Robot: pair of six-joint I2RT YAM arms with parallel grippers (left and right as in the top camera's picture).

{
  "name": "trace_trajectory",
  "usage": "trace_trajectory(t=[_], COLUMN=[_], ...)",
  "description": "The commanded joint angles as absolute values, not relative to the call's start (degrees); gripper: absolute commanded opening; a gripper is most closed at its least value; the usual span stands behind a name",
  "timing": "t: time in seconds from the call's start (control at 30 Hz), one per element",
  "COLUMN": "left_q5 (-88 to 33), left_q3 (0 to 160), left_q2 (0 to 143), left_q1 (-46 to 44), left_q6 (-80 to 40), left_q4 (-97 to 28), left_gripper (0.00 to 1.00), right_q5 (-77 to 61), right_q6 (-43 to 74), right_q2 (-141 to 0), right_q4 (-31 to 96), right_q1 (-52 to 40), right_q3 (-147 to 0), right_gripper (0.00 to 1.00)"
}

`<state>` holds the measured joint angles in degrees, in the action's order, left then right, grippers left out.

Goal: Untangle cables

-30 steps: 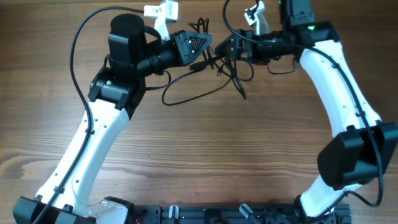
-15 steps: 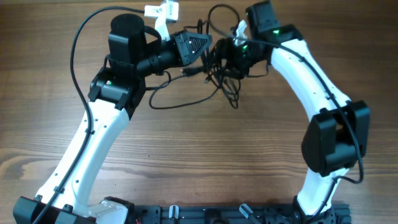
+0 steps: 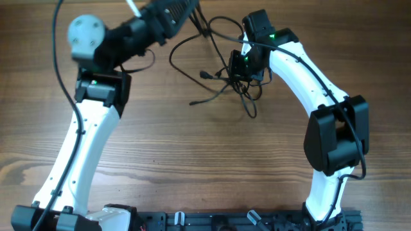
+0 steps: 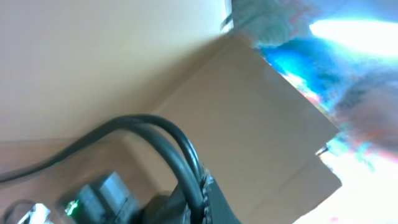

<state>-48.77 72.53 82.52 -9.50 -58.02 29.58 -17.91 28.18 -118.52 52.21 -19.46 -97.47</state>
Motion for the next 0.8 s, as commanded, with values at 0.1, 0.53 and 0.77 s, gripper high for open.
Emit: trace_trajectory(t=[0.1,0.53,0.77], left_q5=[-51.29,-34.63,-28.82], left_q3=[73.87,73.84,73.84], left_q2=[80.99,83.11,83.26], left_q1=[-2.52,-6.79,-8.01], left_q6=[-69.76,-26.89,-19.66], left_q4=[35.75,-37.85,-45.5], left_gripper=[0.04,0.11,0.72], right_q5=[-16.38,-24.91,-24.47], right_q6=[26.96,12.69,12.1], right_q2=[-120.55,-114.83,-106.83], right_q4=[52.38,59.11,60.49], right_q1=[-17.74,-14.11,-14.0], right_q3=[-96.99,-102.85,-104.79], right_gripper=[0.1,0.06,0.51])
